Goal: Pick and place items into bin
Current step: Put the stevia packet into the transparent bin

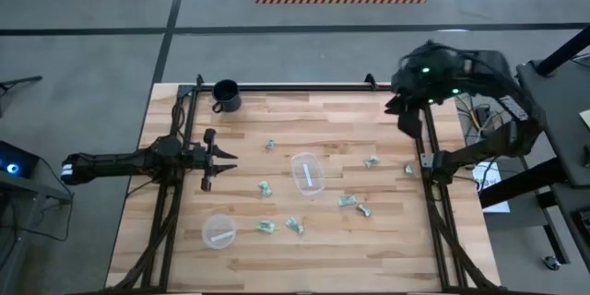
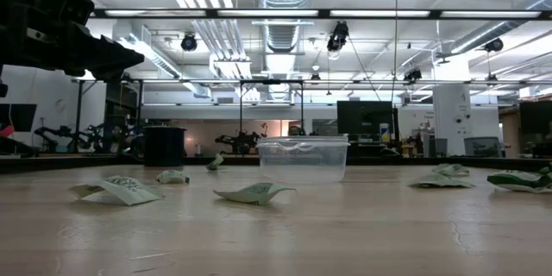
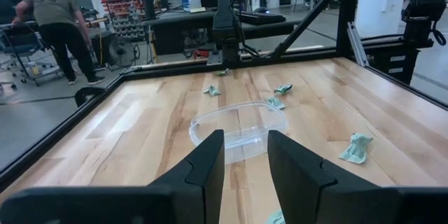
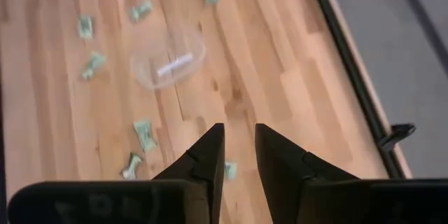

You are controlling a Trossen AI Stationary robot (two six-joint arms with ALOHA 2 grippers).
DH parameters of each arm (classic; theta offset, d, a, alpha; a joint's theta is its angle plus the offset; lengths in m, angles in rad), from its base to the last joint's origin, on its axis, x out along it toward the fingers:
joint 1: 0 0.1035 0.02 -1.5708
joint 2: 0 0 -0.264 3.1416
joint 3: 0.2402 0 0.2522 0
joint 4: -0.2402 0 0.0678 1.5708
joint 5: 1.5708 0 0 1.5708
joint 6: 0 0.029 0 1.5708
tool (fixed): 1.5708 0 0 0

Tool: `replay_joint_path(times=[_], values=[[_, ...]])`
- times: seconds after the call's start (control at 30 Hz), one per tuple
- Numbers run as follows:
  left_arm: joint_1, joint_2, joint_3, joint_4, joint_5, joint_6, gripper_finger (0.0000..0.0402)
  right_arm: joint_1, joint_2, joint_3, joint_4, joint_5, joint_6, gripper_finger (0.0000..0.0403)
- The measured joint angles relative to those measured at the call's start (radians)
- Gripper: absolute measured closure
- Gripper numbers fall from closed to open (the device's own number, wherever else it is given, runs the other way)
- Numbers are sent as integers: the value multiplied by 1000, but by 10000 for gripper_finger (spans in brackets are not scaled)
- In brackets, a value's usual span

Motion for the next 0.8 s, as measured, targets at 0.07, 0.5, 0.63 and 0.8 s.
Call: replay_joint_path(times=[0.07,0.5,0.63,0.8], values=[[0,0,0,0,0,0,308,0,6,-36,-1,-1,2,330],[0,0,0,0,0,0,308,0,15,-439,-2,0,1,330],[0,0,0,0,0,0,308,2,13,-565,-2,0,2,330],[0,0,0,0,0,0,308,2,22,-723,-2,-1,-3,330]])
